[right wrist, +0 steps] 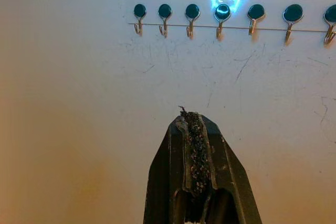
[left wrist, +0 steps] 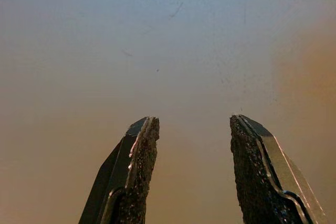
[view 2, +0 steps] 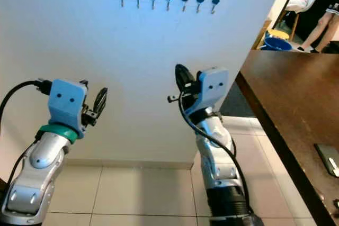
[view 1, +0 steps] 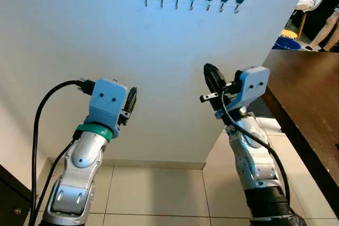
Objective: Hang keys on a hook
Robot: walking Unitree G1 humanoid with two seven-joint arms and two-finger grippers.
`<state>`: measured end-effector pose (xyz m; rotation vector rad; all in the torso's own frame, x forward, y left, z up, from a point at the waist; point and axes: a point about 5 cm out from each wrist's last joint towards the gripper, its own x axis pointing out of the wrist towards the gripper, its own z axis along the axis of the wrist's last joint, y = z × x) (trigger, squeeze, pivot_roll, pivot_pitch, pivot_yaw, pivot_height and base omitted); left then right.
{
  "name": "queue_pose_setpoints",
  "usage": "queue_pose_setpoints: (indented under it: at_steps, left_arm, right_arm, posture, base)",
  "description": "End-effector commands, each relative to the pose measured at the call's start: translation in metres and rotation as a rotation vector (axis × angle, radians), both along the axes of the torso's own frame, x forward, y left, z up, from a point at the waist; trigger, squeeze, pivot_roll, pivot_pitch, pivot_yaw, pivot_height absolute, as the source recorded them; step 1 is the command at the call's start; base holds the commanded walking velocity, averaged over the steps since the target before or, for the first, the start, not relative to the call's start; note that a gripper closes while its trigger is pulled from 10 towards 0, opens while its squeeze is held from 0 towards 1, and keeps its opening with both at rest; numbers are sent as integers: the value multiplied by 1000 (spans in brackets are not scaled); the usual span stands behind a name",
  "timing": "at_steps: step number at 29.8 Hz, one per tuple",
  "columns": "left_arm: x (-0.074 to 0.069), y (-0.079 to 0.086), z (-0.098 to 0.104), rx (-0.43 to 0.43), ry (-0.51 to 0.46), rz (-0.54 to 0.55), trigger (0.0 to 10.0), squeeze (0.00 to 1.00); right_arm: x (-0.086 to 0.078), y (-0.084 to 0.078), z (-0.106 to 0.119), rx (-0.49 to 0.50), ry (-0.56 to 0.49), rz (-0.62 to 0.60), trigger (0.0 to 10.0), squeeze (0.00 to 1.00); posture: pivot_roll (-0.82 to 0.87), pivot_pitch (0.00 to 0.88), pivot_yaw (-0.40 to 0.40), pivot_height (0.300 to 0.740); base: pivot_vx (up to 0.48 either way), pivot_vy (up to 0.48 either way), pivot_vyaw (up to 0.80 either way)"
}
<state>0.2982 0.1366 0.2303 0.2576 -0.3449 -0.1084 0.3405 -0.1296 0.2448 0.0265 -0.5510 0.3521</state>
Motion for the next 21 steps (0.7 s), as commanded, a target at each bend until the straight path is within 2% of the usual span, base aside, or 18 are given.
queue_pose_setpoints:
  at_steps: [1, 8, 21]
  left_arm:
    - [1, -1, -2, 3, 9, -4, 10000, 0]
    - [1, -2, -2, 0, 10, -10, 10000, 0]
    - [0, -2, -1, -11, 5, -17, 10000, 0]
  right_arm:
    - [0, 1, -3, -5, 8, -3, 10000, 0]
    - [1, 0, -3, -1, 9, -9, 10000, 0]
    - [3, -1, -4, -4, 15, -12, 10000, 0]
  posture:
    - [73, 57, 24, 740]
    - [74, 55, 24, 740]
    - [76, 56, 21, 740]
  base:
    - [0, 0, 0]
    - [0, 0, 0]
    - [-455, 0, 0]
